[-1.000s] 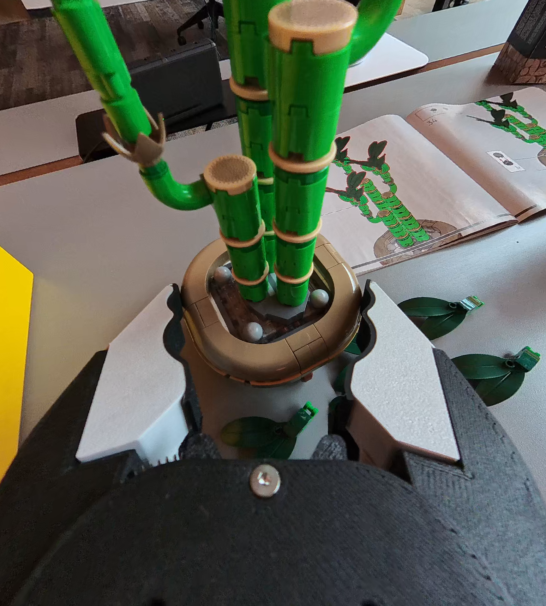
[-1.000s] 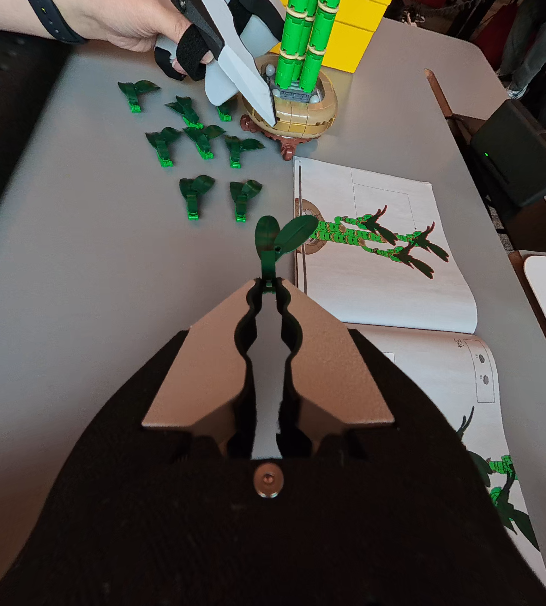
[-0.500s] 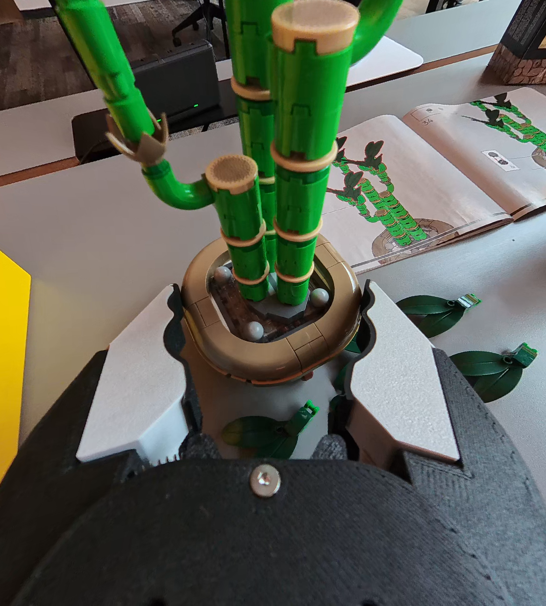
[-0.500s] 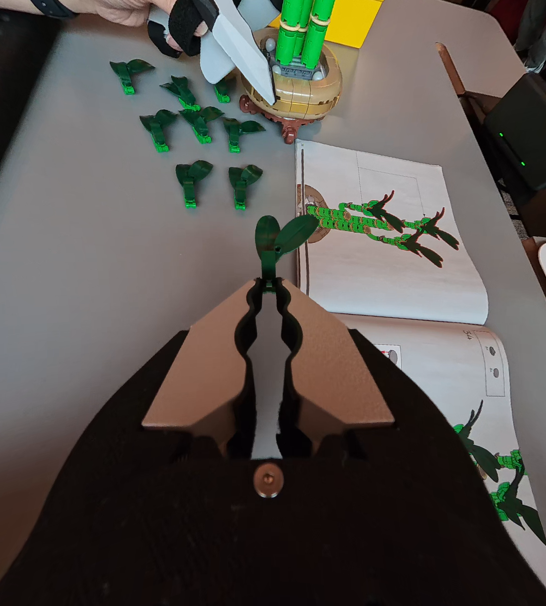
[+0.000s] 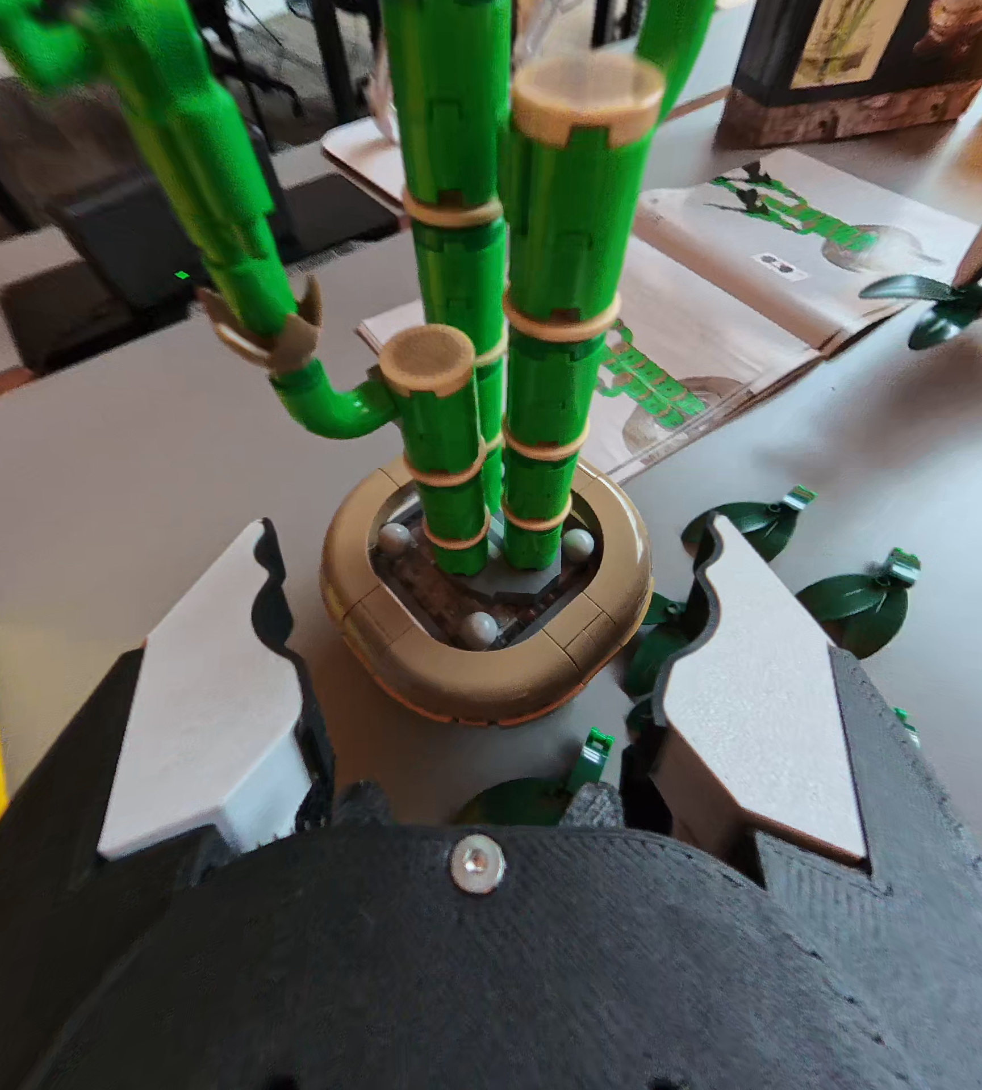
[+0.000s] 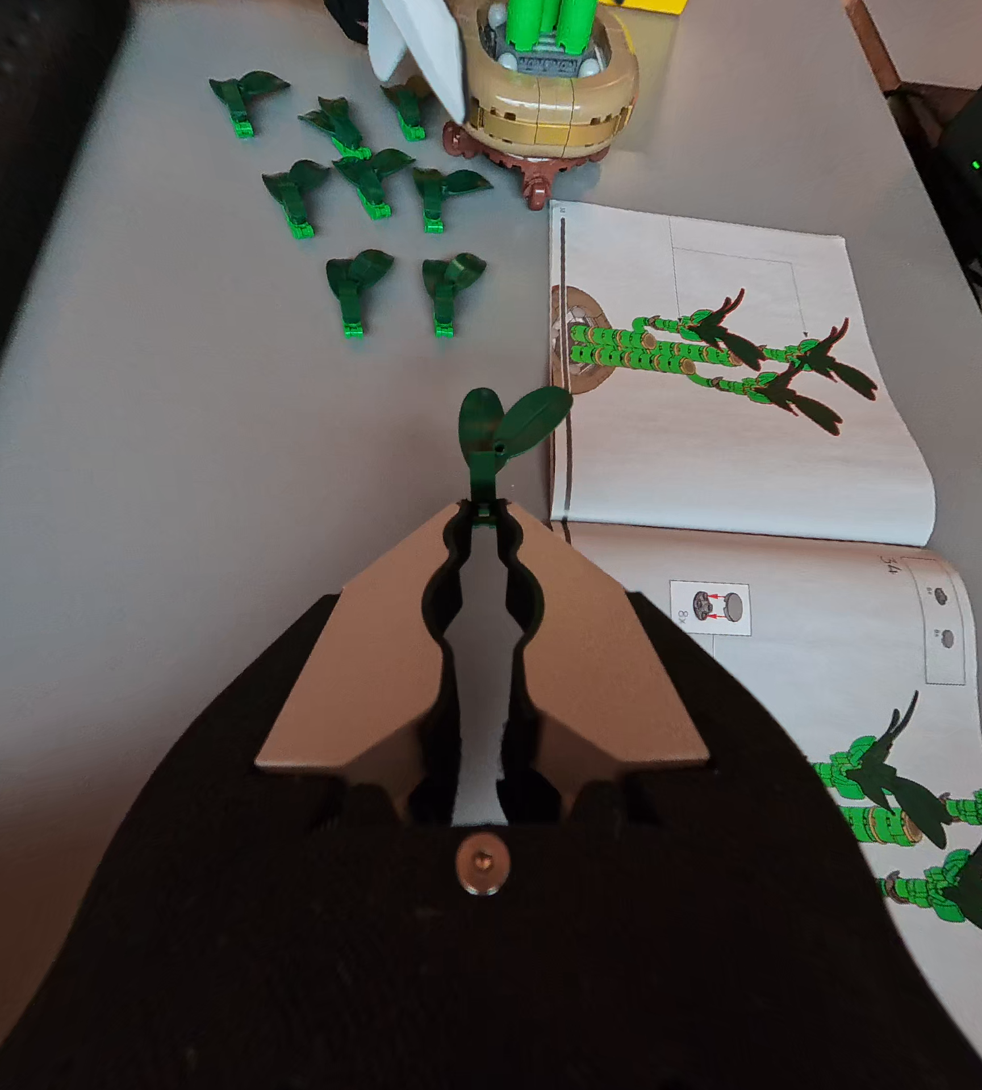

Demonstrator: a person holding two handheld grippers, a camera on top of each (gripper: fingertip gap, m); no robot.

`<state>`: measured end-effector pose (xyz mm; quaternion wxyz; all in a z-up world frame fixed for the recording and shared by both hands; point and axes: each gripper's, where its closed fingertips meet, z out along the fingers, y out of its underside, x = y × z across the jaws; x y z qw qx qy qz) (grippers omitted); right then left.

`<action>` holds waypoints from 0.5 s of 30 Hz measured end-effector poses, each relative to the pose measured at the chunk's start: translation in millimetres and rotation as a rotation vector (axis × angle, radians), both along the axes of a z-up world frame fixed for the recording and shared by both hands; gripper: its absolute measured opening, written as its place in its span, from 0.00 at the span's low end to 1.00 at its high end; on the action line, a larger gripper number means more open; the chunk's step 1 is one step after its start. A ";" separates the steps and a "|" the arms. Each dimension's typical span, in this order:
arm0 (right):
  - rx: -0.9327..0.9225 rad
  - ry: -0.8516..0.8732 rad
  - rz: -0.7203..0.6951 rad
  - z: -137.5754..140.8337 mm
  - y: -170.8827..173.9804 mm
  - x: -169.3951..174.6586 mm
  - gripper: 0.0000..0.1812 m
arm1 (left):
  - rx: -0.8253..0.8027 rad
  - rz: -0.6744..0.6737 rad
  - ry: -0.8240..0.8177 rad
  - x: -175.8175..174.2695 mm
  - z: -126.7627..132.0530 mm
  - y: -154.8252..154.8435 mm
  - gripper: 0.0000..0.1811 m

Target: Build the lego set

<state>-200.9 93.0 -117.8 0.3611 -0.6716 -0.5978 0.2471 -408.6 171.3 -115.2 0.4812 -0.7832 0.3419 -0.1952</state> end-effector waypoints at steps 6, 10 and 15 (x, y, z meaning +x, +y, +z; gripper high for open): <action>-0.006 -0.017 0.002 -4.9 0.5 -0.2 0.03 | 0.033 -0.001 0.142 1.1 -18.2 2.0 0.72; -0.009 -0.026 0.005 -7.5 0.4 -1.0 0.03 | 0.044 0.027 0.141 -0.9 -17.9 2.9 0.68; -0.010 -0.038 0.006 -10.0 0.7 -0.9 0.03 | 0.039 0.085 0.143 -5.6 -17.9 3.2 0.68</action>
